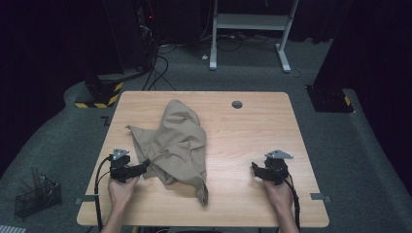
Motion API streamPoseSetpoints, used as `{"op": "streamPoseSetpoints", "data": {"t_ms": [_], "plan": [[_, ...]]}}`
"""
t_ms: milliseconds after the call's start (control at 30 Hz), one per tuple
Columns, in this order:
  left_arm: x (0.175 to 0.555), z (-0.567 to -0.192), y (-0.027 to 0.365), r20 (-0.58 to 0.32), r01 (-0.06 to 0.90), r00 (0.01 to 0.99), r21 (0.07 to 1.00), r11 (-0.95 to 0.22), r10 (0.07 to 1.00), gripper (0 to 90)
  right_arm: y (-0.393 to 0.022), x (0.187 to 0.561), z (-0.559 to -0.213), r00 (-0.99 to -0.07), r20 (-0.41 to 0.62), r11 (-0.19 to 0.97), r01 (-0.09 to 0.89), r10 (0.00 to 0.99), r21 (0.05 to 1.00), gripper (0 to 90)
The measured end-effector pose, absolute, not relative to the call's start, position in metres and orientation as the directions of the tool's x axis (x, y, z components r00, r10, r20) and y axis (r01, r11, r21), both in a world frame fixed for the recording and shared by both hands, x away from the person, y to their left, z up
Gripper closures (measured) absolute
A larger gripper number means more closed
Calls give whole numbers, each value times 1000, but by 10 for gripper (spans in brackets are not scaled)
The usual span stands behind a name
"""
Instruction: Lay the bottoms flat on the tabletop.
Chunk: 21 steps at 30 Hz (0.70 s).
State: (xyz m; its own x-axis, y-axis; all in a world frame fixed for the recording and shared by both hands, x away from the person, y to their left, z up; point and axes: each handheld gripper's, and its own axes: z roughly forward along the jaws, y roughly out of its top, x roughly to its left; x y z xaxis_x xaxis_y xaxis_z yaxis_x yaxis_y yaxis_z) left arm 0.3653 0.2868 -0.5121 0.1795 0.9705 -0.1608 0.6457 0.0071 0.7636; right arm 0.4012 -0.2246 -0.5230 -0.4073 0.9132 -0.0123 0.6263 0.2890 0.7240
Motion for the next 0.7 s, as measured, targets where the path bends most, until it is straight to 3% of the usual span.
{"op": "streamPoseSetpoints", "data": {"t_ms": [700], "plan": [[381,-494,265,-213,620,245,785,16,946,151,-225,401,-523,-408,-12,289,626,913,724,305]]}}
